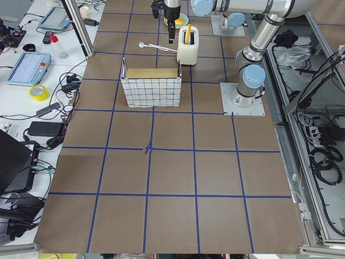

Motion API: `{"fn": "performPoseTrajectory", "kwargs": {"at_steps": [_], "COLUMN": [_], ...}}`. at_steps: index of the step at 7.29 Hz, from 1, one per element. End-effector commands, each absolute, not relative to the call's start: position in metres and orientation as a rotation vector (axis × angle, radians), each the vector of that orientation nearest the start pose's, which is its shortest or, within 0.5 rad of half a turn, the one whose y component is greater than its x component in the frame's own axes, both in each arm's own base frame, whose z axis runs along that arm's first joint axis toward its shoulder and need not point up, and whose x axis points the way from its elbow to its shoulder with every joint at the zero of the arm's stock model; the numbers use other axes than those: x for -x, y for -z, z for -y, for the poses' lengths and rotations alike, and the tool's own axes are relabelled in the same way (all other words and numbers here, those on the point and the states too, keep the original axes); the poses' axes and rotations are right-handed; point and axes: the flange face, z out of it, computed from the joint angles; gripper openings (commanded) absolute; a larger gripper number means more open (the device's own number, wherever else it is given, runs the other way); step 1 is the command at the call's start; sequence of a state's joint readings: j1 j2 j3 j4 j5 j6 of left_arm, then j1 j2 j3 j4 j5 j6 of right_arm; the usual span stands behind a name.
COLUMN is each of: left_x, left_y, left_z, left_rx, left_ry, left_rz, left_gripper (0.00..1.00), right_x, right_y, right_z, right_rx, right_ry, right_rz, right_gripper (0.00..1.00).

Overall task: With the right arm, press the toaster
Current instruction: 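Move the right gripper down to the lever on the toaster's side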

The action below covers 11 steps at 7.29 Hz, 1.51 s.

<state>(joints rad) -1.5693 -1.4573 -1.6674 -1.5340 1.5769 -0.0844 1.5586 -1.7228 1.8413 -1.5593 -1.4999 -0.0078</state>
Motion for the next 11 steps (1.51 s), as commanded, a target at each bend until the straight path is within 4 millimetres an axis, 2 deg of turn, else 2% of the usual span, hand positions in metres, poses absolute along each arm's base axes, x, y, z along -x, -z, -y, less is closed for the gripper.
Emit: {"fn": "performPoseTrajectory", "kwargs": {"at_steps": [1,4,7,8,9,11], "left_x": [0.132,0.132,0.132,0.132,0.132,0.132], "left_y": [-0.497,-0.497,-0.497,-0.497,-0.497,-0.498], "left_z": [0.449,0.449,0.449,0.449,0.449,0.449], "left_rx": [0.135,0.135,0.135,0.135,0.135,0.135], "left_ry": [0.085,0.085,0.085,0.085,0.085,0.087], "left_rz": [-3.134,-3.134,-3.134,-3.134,-3.134,-3.134], "left_gripper": [1.0,1.0,1.0,1.0,1.0,1.0], "right_x": [-0.146,-0.158,-0.16,-0.162,-0.16,-0.147], "right_y": [-0.396,-0.364,-0.35,-0.35,-0.351,-0.338], "right_z": [0.386,0.372,0.376,0.378,0.381,0.378], "right_rx": [-0.036,-0.021,0.023,0.023,0.024,-0.003], "right_ry": [-0.348,-0.433,-0.408,-0.388,-0.373,-0.404], "right_rz": [-2.941,-2.81,-2.738,-2.71,-2.667,-2.641], "right_gripper": [0.0,0.0,0.0,0.0,0.0,0.0]}}
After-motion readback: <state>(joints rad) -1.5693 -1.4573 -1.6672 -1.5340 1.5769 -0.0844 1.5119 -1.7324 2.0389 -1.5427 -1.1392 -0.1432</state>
